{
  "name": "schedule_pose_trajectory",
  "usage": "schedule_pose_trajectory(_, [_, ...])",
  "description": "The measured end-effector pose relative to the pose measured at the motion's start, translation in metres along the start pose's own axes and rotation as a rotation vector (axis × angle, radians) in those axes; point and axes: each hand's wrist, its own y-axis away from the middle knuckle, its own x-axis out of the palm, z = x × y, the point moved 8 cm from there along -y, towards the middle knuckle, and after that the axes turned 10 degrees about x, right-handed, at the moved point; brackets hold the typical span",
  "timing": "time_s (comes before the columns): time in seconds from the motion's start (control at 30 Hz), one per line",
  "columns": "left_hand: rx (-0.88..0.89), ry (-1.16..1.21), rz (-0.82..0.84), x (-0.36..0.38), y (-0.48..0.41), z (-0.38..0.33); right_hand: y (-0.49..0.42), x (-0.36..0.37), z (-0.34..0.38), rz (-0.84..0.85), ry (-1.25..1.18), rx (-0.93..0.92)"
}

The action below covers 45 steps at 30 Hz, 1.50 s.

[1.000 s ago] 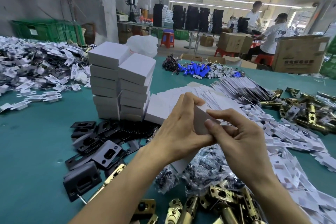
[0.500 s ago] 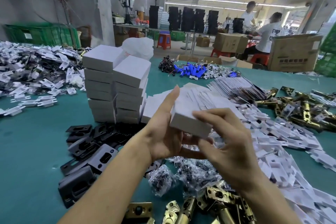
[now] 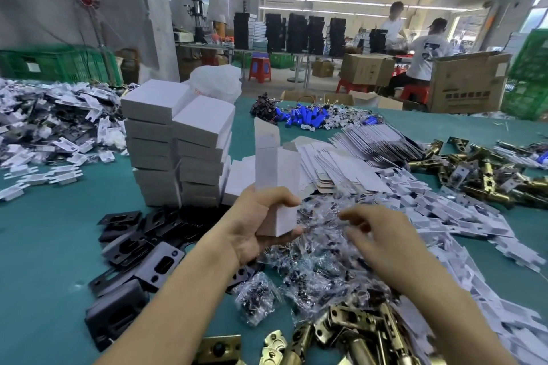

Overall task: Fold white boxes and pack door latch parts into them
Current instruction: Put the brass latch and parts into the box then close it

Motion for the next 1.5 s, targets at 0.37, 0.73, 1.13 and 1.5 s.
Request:
schedule_pose_trajectory(0.37, [0.275, -0.022, 0.036, -0.002, -0.003, -0.021, -0.002, 0.013, -0.010, 0.105, 0.061, 0.078])
schedule_pose_trajectory(0.73, [0.486, -0.137, -0.107, -0.010, -0.005, -0.031, 0.019, 0.021, 0.036, 0.301, 0.135, -0.103])
schedule_pose_trajectory(1.13, [0.484, -0.134, -0.106, -0.011, -0.003, -0.033, 0.057, 0.048, 0.066, 0.766, 0.145, -0.256])
schedule_pose_trajectory(1.5, [0.413, -0.102, -0.120, -0.017, -0.007, -0.025, 0.052, 0.061, 0.065, 0.753, 0.070, -0.298])
